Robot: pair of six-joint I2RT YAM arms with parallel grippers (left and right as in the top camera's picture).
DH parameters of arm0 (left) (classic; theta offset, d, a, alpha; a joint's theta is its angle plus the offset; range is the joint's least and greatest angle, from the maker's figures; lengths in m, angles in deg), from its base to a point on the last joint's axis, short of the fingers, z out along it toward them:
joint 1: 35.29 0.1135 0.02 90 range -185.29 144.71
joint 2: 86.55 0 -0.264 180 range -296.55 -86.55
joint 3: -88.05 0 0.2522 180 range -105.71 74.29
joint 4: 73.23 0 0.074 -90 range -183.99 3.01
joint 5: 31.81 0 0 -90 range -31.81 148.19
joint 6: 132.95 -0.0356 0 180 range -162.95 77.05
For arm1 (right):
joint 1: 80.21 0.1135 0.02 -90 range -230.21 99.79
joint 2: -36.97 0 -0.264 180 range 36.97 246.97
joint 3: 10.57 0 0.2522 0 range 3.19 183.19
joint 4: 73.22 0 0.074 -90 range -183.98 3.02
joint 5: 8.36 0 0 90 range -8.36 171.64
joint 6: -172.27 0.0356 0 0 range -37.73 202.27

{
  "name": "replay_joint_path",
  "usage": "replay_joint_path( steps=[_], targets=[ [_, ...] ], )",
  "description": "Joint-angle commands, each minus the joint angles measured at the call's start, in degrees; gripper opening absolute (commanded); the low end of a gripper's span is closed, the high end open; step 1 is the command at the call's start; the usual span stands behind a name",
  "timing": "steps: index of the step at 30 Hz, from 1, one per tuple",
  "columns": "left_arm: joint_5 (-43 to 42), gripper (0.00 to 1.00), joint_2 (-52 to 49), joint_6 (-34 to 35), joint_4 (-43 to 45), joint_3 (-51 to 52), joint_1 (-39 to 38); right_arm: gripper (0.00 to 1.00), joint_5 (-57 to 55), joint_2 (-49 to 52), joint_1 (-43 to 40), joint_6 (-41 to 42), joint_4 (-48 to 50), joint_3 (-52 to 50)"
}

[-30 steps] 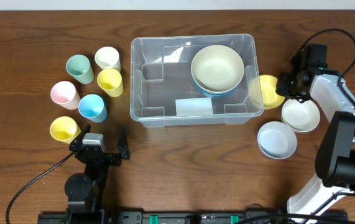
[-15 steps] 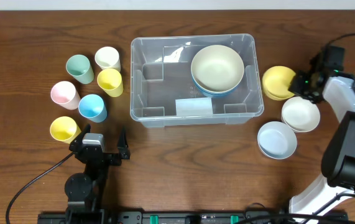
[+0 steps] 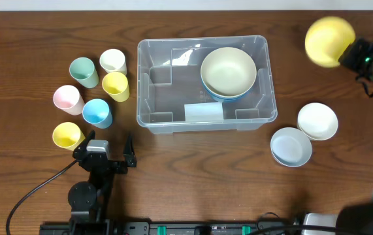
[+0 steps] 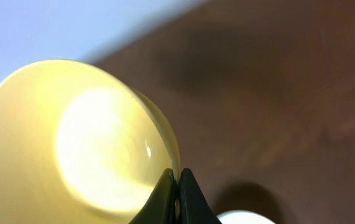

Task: Pack container
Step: 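Lift the yellow bowl and carry it over the container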

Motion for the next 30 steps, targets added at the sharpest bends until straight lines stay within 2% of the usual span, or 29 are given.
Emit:
replay_joint_path(
  steps=[1,7,12,15,22,30],
  targets=[
    [-0.63,0.98,0.35,-0.57,-1.92,0.92,0.17,0.01,4.83,-7.08,6.12,-1.6,-0.35,1.88],
    [-0.63,0.98,0.35,-0.57,-1.92,0.92,0.17,0.01,4.94,-9.94,22.01,-4.33,3.21,1.86],
    [-0.63,0.98,0.35,-0.57,-1.92,0.92,0.17,0.01,1.73,-4.63,37.11,-10.86,6.21,1.86],
    [-0.63,0.98,0.35,-0.57,-1.92,0.92,0.17,0.01,-0.17,0.07,43.47,-14.29,8.24,1.86],
    [-0.63,0.98,0.35,-0.57,-1.92,0.92,0.17,0.01,-8.17,11.96,51.63,-16.46,14.34,1.88],
    [-0.63,0.98,0.35,-0.57,-1.92,0.92,0.17,0.01,-15.08,20.24,52.48,-16.06,21.2,1.88]
  ],
)
